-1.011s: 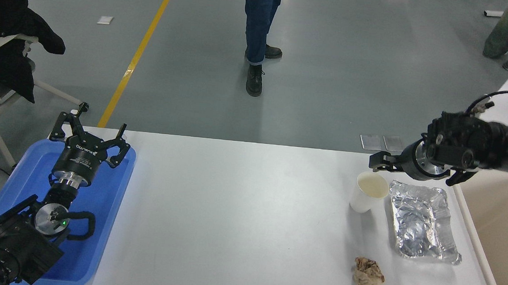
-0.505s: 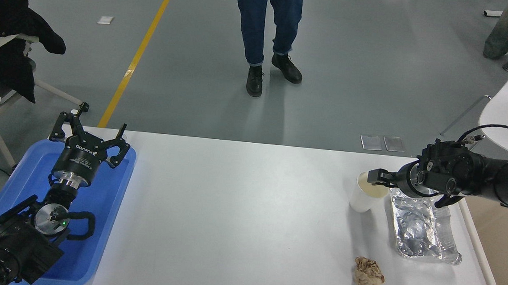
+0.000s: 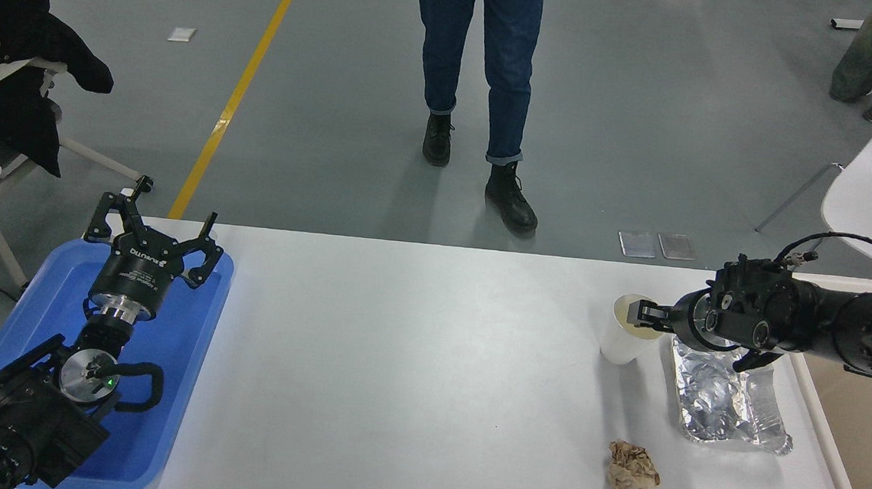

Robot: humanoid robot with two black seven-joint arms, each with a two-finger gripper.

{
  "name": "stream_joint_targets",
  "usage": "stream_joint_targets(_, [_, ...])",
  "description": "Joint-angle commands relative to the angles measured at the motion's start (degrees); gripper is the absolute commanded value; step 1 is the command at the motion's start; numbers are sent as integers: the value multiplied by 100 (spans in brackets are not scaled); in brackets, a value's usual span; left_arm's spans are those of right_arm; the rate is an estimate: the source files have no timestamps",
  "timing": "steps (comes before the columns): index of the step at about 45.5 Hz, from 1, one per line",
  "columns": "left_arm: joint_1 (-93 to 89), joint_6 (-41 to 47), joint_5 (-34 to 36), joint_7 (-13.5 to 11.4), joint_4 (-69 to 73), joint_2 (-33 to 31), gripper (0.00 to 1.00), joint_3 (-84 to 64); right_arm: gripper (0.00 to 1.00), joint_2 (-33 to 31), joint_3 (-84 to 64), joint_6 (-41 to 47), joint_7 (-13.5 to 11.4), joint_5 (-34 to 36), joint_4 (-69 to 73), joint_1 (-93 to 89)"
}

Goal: Pick up paper cup place in dustbin

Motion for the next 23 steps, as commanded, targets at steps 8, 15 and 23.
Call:
stream_joint_targets(8, [0,0,1,9,1,0,100,0,0,9,58,73,-18,107,87,-12])
stream_joint_targets(15, [0,0,1,1,0,0,100,0,0,-8,75,73,-9,257,114,58])
stream_joint_targets(23, [0,0,1,9,0,0,100,0,0,-52,-65,81,-1,160,394,286])
